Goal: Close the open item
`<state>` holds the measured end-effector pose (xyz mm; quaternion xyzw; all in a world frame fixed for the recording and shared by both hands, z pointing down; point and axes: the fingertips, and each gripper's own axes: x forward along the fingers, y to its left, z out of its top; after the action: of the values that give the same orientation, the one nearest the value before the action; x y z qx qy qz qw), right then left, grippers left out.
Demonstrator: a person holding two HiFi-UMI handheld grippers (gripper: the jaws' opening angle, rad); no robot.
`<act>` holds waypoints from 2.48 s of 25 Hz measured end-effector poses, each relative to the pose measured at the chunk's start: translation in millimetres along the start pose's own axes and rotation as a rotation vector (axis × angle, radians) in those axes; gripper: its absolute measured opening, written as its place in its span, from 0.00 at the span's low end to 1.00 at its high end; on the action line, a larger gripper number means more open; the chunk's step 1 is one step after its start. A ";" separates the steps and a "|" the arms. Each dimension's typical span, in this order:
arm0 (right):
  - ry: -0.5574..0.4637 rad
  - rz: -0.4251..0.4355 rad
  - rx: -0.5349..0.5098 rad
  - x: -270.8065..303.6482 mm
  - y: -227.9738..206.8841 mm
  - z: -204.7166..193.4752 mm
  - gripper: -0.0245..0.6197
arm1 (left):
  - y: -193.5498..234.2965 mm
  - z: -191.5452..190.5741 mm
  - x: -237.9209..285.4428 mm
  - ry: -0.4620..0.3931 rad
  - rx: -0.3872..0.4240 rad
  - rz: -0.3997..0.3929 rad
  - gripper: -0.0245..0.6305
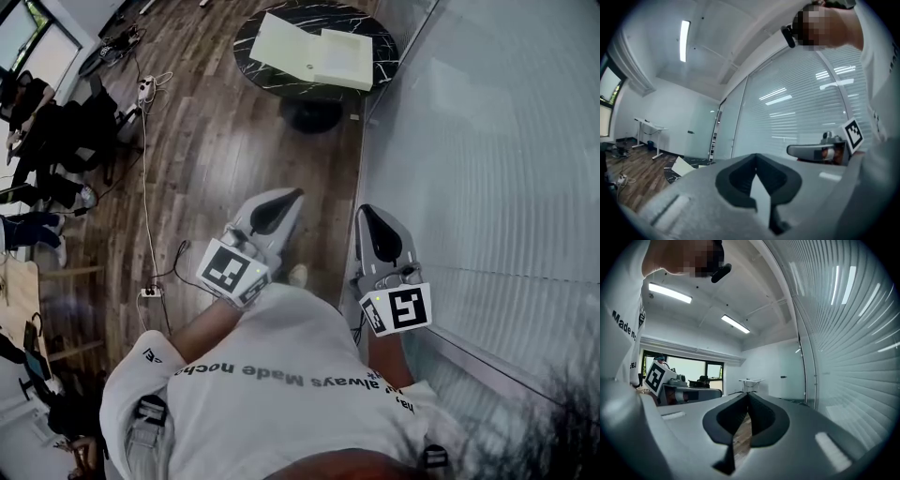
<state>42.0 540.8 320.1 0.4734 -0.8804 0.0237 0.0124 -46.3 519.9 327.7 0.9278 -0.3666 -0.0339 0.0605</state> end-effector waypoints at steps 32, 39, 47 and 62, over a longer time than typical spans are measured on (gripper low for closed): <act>0.016 -0.010 -0.051 303.3 -61.5 25.2 0.04 | 285.3 40.6 111.4 -0.038 -0.042 -0.015 0.04; 0.019 -0.026 -0.039 324.8 -84.7 19.2 0.04 | 303.4 35.2 134.6 -0.026 -0.055 -0.018 0.04; 0.017 -0.037 -0.030 353.3 -144.3 17.5 0.04 | 322.2 32.3 199.0 -0.014 -0.062 -0.027 0.04; 0.037 -0.050 -0.012 431.3 -336.4 10.8 0.04 | 366.4 22.5 405.8 0.010 -0.067 -0.054 0.04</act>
<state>84.8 -4.2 338.5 0.4948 -0.8680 0.0269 0.0319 -0.8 -25.0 348.1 0.9350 -0.3399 -0.0433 0.0921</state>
